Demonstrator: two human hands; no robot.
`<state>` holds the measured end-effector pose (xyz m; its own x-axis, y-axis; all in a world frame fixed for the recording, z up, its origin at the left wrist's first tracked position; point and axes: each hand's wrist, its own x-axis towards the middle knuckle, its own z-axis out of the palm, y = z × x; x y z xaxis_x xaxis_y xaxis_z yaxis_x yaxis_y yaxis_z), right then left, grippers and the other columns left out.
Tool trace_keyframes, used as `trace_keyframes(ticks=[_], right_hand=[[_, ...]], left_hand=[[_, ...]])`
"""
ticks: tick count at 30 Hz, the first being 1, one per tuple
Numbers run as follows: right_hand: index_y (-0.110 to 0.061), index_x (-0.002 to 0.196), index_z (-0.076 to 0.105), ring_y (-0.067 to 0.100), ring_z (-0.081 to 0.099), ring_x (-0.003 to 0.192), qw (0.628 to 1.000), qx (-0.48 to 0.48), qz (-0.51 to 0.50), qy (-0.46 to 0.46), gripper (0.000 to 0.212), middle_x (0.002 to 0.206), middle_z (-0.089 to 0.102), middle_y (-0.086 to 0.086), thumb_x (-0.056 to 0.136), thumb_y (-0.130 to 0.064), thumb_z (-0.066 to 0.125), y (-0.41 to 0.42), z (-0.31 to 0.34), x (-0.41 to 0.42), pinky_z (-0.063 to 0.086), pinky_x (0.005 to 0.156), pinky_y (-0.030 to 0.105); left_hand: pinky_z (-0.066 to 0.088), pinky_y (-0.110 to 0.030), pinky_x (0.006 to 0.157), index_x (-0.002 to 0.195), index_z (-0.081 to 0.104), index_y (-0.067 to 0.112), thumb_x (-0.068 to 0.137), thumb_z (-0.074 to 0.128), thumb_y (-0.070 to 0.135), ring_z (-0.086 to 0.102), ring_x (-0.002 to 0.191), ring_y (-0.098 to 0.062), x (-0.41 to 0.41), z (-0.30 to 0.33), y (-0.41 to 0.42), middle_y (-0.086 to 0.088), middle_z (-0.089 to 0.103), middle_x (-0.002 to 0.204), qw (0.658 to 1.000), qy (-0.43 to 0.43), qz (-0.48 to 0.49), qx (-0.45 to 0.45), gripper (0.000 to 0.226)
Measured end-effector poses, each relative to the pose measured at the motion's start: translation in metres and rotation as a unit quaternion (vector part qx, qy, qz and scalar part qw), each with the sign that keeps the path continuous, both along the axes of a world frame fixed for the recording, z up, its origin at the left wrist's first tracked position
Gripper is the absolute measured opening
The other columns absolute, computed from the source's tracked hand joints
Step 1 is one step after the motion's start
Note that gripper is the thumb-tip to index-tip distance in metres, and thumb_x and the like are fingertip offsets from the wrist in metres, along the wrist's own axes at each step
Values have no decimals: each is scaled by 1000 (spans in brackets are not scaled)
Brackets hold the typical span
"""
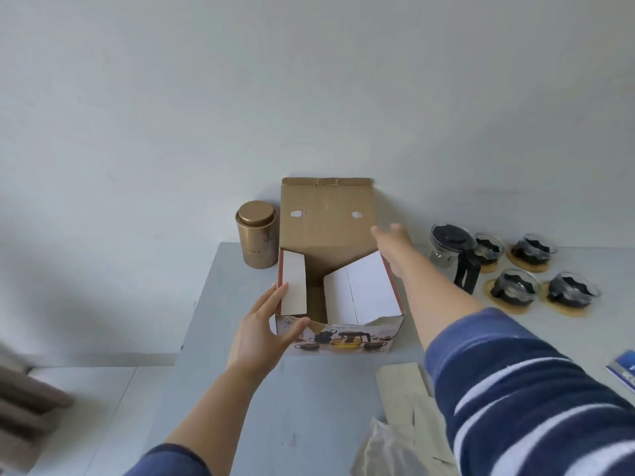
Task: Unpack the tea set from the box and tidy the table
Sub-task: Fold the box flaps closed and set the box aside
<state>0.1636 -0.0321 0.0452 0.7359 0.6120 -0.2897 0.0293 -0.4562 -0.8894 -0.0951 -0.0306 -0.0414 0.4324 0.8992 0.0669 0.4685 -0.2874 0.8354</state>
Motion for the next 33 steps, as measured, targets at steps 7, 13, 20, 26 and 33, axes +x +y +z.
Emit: trace_keyframes(ticks=[7, 13, 20, 26, 33], right_hand=[[-11, 122, 62, 22, 61, 110, 991, 104, -79, 41, 31, 128, 63, 11, 93, -5, 50, 27, -1, 13, 45, 84, 29], [-9, 111, 61, 20, 56, 91, 978, 110, -41, -172, 20, 109, 60, 4, 93, -16, 55, 2, 8, 14, 48, 80, 34], [-32, 135, 48, 22, 57, 114, 975, 61, 133, -169, 54, 127, 55, -4, 87, -11, 63, -29, 5, 31, 51, 91, 37], [-22, 148, 38, 12, 57, 111, 952, 11, 146, -268, 45, 133, 54, 4, 103, -16, 38, -35, -26, 40, 39, 94, 20], [-24, 143, 45, 18, 35, 142, 945, 27, 117, -304, 42, 154, 36, 6, 102, -16, 42, -33, -57, 48, 26, 113, 26]], left_hand=[[56, -33, 91, 140, 40, 46, 74, 70, 57, 50, 125, -7, 6, -3, 10, 21, 40, 148, 999, 27, 11, 39, 73], [52, -42, 97, 149, 19, 40, 78, 70, 51, 51, 129, -17, 36, 9, 40, 11, 42, 150, 999, 8, 33, -4, 89], [48, -40, 88, 152, 9, 26, 80, 71, 47, 48, 130, -26, 91, 22, 77, 0, 42, 150, 997, 42, 66, 0, 97], [43, -31, 81, 149, 12, 45, 91, 55, 50, 54, 120, -18, 100, 27, 75, 7, 44, 147, 998, 4, 28, 50, 73], [41, -27, 81, 140, 43, 44, 97, 47, 45, 56, 121, -17, 108, 24, 85, 12, 44, 148, 992, 77, 35, 93, 43]])
